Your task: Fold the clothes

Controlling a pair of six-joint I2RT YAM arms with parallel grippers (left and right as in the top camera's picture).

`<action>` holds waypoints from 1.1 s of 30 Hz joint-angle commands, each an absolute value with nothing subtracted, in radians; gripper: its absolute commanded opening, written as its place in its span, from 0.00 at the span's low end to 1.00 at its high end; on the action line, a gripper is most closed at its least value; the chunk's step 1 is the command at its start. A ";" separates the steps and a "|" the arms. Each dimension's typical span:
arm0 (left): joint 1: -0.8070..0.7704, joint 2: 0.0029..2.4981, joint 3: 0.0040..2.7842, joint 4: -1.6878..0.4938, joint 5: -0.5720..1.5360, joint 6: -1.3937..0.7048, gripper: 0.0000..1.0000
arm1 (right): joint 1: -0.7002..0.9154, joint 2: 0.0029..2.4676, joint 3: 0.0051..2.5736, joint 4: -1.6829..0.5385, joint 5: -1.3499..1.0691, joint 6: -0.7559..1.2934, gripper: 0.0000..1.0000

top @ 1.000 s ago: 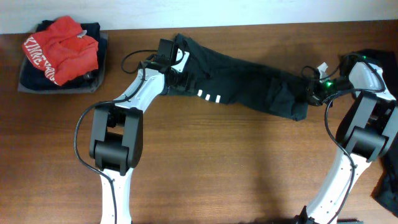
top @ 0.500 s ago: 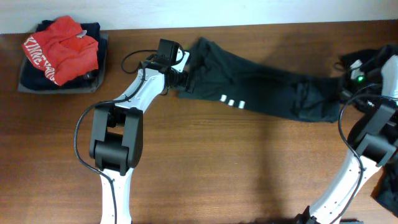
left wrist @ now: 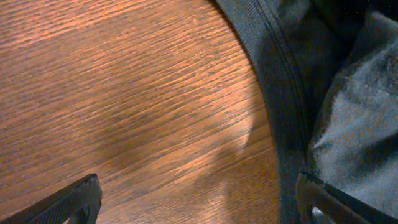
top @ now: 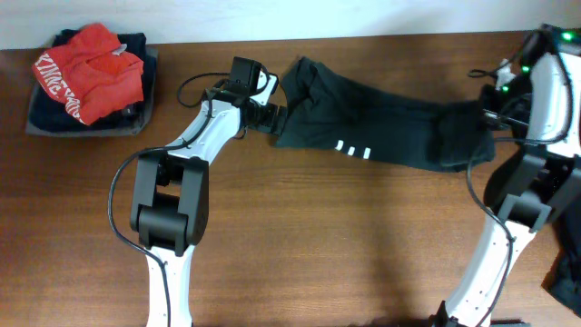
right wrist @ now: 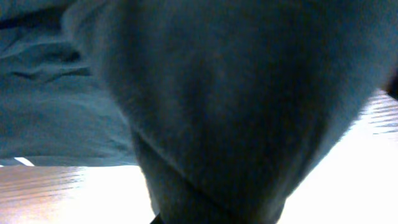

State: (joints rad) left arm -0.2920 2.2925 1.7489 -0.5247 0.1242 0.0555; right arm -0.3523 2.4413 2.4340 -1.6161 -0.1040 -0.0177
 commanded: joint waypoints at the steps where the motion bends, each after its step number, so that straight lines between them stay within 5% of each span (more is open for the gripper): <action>1: -0.287 2.259 1.755 -0.525 0.135 0.045 0.99 | -0.300 2.441 2.453 -1.615 -0.059 0.043 0.04; 24: -0.287 2.259 1.755 -0.525 0.135 0.045 0.99 | -0.029 2.444 2.410 -1.492 -0.058 0.114 0.10; 33: -0.287 2.259 1.755 -0.525 0.135 0.045 0.99 | -0.049 2.443 2.349 -1.461 0.084 0.178 0.04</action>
